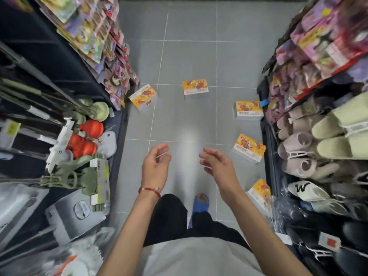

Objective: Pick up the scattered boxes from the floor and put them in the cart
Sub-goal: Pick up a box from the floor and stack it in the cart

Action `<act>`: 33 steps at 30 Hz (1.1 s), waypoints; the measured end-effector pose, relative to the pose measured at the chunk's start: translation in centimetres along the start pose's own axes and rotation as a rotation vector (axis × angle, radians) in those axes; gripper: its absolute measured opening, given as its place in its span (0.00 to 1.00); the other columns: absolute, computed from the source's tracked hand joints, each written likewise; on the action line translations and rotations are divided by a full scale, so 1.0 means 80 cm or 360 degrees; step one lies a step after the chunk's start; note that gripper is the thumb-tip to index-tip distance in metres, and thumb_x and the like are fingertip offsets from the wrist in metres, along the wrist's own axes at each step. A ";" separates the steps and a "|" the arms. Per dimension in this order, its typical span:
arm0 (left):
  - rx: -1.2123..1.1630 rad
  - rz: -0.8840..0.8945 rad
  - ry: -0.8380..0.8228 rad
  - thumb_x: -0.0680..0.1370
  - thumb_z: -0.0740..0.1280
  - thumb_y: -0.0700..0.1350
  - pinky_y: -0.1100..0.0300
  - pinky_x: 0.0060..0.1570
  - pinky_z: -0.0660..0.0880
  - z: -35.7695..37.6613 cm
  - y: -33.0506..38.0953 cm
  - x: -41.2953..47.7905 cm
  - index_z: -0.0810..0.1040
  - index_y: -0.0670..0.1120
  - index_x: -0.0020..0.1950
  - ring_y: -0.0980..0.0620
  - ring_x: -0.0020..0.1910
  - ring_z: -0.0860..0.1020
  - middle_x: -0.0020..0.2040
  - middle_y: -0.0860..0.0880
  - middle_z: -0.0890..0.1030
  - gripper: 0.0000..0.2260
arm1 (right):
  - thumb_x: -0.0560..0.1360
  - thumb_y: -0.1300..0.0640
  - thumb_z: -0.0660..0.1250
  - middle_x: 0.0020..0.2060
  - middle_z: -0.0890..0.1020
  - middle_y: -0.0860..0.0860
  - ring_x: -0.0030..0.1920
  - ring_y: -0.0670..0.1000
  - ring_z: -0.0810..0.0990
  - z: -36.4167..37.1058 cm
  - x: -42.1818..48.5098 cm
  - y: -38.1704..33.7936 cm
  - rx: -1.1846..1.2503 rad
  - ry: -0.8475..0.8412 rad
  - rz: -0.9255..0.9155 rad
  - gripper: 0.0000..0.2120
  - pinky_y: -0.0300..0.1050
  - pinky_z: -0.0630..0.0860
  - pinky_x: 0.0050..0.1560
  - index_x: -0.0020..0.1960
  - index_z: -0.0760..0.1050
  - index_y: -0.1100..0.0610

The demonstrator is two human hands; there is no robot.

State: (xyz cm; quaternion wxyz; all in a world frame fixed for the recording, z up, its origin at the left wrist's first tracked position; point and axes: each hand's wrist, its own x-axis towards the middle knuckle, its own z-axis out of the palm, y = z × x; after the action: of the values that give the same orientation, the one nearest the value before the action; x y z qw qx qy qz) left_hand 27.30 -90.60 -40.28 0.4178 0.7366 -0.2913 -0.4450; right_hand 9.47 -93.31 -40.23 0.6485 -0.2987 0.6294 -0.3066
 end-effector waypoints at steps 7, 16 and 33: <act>-0.0015 -0.0107 0.0031 0.80 0.65 0.35 0.58 0.61 0.73 0.028 0.056 0.176 0.79 0.47 0.61 0.57 0.55 0.79 0.58 0.50 0.82 0.13 | 0.82 0.59 0.66 0.52 0.86 0.50 0.52 0.48 0.84 0.025 0.154 -0.099 0.0004 0.0086 0.0046 0.12 0.45 0.79 0.60 0.65 0.78 0.54; 0.0024 -0.0153 -0.0106 0.80 0.65 0.37 0.55 0.63 0.73 0.063 0.176 0.432 0.79 0.45 0.63 0.55 0.56 0.78 0.58 0.50 0.82 0.13 | 0.83 0.57 0.66 0.57 0.84 0.51 0.58 0.50 0.83 0.083 0.337 -0.249 -0.0018 0.0206 0.0106 0.12 0.50 0.79 0.65 0.65 0.78 0.51; 0.0129 -0.0724 -0.0105 0.80 0.66 0.41 0.56 0.55 0.74 0.255 0.270 0.782 0.79 0.46 0.60 0.50 0.52 0.80 0.53 0.47 0.82 0.10 | 0.81 0.59 0.67 0.53 0.85 0.54 0.55 0.53 0.83 0.046 0.745 -0.440 -0.0284 0.0236 0.0327 0.07 0.45 0.77 0.56 0.53 0.79 0.47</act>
State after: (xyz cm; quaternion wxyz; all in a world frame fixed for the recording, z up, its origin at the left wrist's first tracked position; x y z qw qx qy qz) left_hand 34.88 -158.43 -52.36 0.2671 0.7844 -0.1490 -0.5396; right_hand 13.54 -161.71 -50.58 0.5991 -0.2656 0.7276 -0.2028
